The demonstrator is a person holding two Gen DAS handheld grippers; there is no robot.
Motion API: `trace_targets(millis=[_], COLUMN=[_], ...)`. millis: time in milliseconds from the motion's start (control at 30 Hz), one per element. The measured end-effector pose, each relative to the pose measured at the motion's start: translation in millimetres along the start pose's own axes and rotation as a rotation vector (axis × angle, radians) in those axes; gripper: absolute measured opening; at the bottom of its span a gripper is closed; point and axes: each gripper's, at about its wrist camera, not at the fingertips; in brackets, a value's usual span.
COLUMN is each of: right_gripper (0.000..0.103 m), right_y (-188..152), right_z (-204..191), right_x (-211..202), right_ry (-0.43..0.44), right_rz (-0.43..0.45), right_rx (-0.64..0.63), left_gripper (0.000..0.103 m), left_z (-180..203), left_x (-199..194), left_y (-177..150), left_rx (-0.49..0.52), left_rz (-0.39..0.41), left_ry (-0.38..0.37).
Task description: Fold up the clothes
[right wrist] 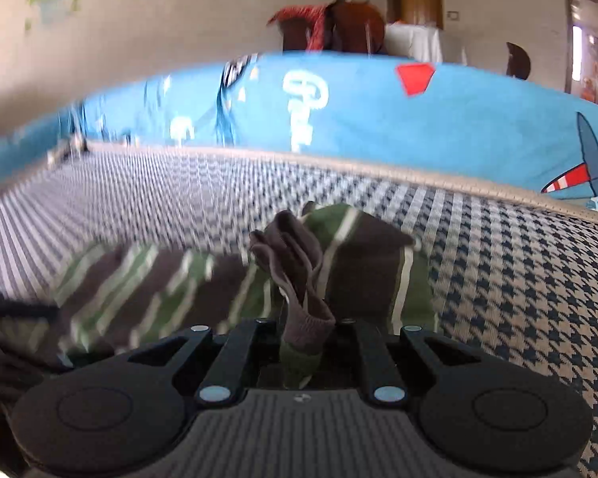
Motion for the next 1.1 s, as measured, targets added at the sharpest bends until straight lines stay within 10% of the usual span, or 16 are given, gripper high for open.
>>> trace_targets(millis=[400,900,1100], right_gripper=[0.042,0.044,0.044], right_y=[-7.3,-20.7,-21.0], right_z=[-2.5,27.3,40.3], right_x=[-15.6,-76.8,-71.3], right_ry=[0.107,-0.033,0.056], right_rz=[-0.054,0.106,0.126], right_rx=[0.031,0.264,0.396], left_gripper=[0.103,0.103,0.103], left_z=[-8.2,-12.7,-10.6], left_x=[-5.6,-11.1,-7.2], left_y=[0.8,0.3,0.9], left_rx=[-0.020,-0.032,-0.033], left_rz=[0.011,0.026,0.012], left_ry=[-0.010,0.001,-0.007])
Point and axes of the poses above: each gripper's, at about its wrist camera, not at the fingertips, and x roughly the way its jaws point, z to its right, y to its top, and after that the axes turned 5 degrees about -z, right-handed
